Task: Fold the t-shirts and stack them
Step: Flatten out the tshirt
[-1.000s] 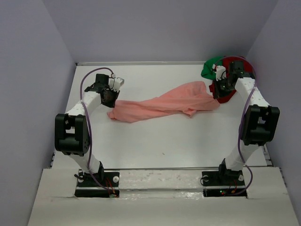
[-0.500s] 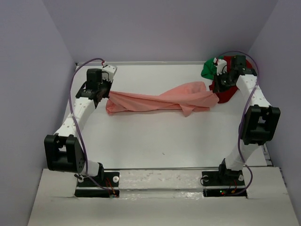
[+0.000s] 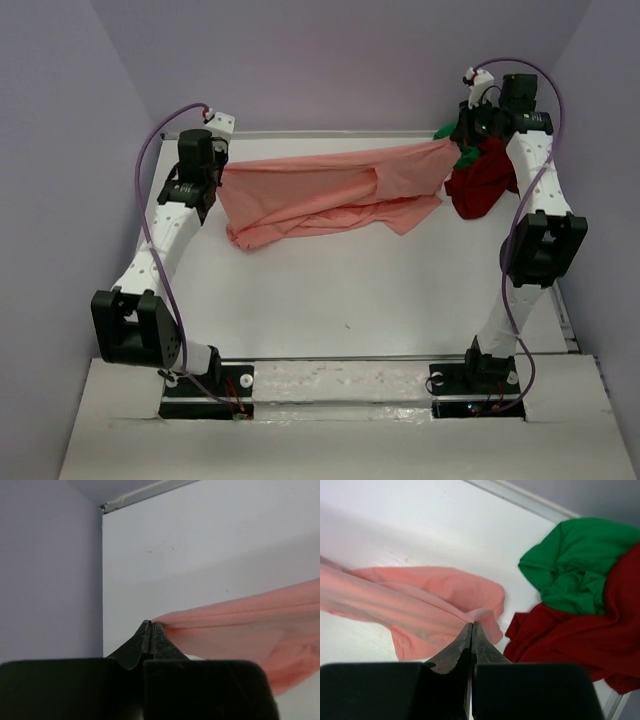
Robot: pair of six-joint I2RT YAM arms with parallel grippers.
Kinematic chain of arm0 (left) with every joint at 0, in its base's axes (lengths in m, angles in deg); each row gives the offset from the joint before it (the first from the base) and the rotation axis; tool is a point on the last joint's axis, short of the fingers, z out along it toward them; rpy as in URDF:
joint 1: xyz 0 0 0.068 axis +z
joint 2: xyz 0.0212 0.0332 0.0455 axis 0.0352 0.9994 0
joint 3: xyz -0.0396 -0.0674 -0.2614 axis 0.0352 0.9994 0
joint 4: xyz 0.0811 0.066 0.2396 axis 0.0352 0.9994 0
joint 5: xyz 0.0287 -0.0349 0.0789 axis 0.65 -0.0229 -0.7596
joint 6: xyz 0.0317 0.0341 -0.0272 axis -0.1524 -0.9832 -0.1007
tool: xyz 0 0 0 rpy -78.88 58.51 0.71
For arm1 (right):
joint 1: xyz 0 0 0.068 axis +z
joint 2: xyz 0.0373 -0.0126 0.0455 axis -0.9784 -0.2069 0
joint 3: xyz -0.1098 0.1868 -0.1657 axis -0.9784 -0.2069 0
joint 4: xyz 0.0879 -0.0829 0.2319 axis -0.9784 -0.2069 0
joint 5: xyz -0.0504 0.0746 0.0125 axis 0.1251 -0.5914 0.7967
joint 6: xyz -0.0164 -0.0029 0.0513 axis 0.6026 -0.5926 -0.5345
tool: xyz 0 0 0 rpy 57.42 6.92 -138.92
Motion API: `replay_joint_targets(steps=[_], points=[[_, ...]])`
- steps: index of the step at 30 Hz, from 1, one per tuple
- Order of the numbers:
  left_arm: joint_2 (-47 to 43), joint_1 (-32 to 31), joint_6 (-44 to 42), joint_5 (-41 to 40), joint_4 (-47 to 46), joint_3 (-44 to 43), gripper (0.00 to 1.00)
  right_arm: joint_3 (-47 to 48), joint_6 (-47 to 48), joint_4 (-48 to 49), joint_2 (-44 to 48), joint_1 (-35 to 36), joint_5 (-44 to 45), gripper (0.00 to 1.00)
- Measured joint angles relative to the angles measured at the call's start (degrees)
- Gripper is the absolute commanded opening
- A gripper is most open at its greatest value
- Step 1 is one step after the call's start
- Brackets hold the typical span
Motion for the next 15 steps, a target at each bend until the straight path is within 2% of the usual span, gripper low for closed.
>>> replay_joint_targets(steps=[7, 15], points=[[3.52, -1.92, -2.34, -6.36, -2.71, -13.97, 0.0, 9.4, -0.68, 2.86, -3.39, 0.02, -0.07, 0.0], [3.52, -8.46, -10.08, -14.51, -6.86, -18.1, 0.0, 12.11, -0.72, 5.4, -2.34, 0.0, 0.57, 0.0]])
